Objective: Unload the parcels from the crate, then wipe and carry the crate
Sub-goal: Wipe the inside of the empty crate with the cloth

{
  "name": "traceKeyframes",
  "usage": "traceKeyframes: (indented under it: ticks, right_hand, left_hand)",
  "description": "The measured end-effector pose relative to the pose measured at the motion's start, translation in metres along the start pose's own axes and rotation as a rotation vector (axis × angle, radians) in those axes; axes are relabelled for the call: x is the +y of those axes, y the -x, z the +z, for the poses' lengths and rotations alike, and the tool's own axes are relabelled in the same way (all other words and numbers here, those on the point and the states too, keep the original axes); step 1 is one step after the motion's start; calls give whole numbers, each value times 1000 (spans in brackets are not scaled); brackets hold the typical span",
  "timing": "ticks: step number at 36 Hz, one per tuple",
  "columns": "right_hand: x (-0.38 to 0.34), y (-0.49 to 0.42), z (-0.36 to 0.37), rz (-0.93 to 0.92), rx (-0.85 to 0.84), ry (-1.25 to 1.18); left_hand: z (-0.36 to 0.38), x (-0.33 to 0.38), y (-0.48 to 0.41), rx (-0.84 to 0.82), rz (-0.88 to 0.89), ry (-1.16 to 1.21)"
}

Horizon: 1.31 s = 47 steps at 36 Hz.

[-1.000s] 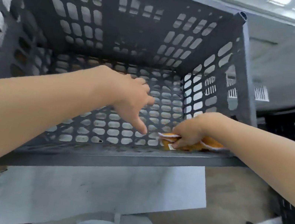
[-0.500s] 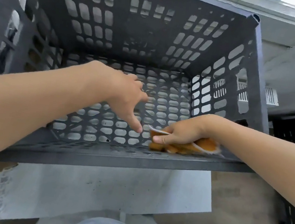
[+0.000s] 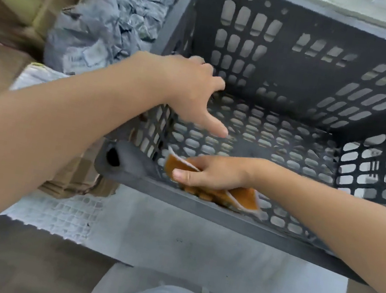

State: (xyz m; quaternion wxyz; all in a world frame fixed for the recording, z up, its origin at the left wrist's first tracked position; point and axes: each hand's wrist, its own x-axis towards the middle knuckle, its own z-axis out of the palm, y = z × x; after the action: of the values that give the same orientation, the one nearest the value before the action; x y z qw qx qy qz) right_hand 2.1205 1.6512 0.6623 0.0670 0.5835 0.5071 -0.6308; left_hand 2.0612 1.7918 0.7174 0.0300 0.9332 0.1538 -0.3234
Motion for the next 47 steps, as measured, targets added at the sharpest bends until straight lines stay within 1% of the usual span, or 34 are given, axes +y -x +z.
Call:
traceKeyframes:
  ticks: [4,7,13,21,24,30,33,35,41,43,45,47]
  right_hand:
    - [-20,-15,0,-115,63,-59]
    - [-27,-15,0,-173,74,-75]
    - [-13,8,3,-142,-7,-15]
    - [22,57,12,-208,82,27]
    - [39,77,15,-182,121,32]
    - [66,115,20,-14,176,87]
    - [70,134,23,150,119,114]
    - [75,145,25,227,88,113]
    - [87,168,24,444,104,160]
    - [92,176,21,531,143,175]
    - [103,181,18,617,154,218]
    - [113,186,17,712,115,316]
  left_hand:
    - [3,-5,5,74,-20,70]
    - [5,-2,3,88,-11,88]
    - [8,1,-1,71,-4,85]
    - [0,25,-9,68,63,46]
    - [-5,39,-14,63,93,25]
    - [-14,70,-22,69,155,2]
    - [-19,82,-25,68,171,-4]
    - [-22,90,-26,62,181,-22]
    - [-30,109,-28,58,214,-46]
    - [-32,115,-28,54,217,-42]
    - [-34,120,-27,56,223,-46]
    - [-35,123,-27,64,234,-52]
